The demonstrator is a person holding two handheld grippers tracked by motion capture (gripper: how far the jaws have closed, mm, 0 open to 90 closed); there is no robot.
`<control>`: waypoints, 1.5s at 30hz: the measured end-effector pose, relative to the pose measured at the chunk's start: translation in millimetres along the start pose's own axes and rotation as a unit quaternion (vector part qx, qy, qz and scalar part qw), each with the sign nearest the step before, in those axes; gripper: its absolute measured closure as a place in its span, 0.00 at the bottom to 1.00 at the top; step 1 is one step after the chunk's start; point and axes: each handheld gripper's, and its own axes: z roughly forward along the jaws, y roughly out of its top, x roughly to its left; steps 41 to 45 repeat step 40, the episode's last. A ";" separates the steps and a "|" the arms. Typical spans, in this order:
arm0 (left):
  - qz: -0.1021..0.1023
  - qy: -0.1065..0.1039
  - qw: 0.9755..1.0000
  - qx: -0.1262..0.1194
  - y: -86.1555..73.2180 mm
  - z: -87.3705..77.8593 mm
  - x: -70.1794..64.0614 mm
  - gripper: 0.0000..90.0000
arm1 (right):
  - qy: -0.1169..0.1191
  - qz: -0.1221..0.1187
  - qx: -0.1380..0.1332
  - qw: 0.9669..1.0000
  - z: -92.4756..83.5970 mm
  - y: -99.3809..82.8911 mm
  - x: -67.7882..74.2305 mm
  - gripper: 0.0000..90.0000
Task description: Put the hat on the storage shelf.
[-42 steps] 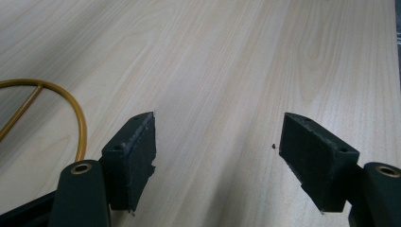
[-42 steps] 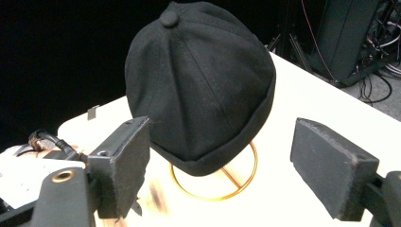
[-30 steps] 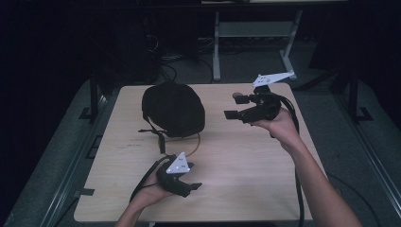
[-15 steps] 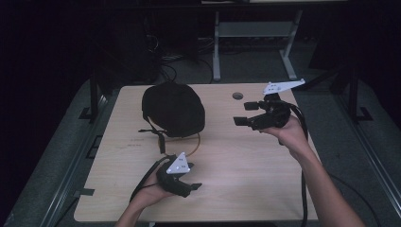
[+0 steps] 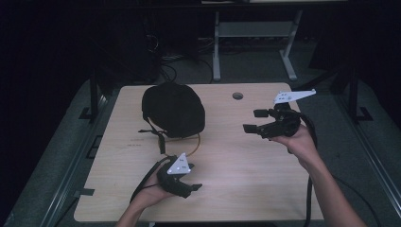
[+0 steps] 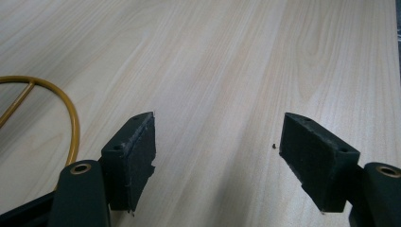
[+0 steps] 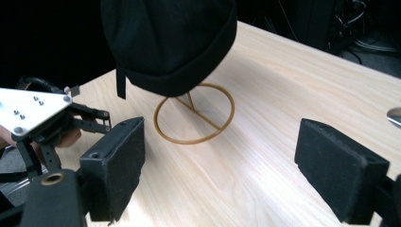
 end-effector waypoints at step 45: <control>-0.009 -0.017 1.000 -0.012 6.0 -1.3 -4.1 0.30 | -0.031 0.036 0.030 0.998 -27.6 -95.4 -0.5 0.18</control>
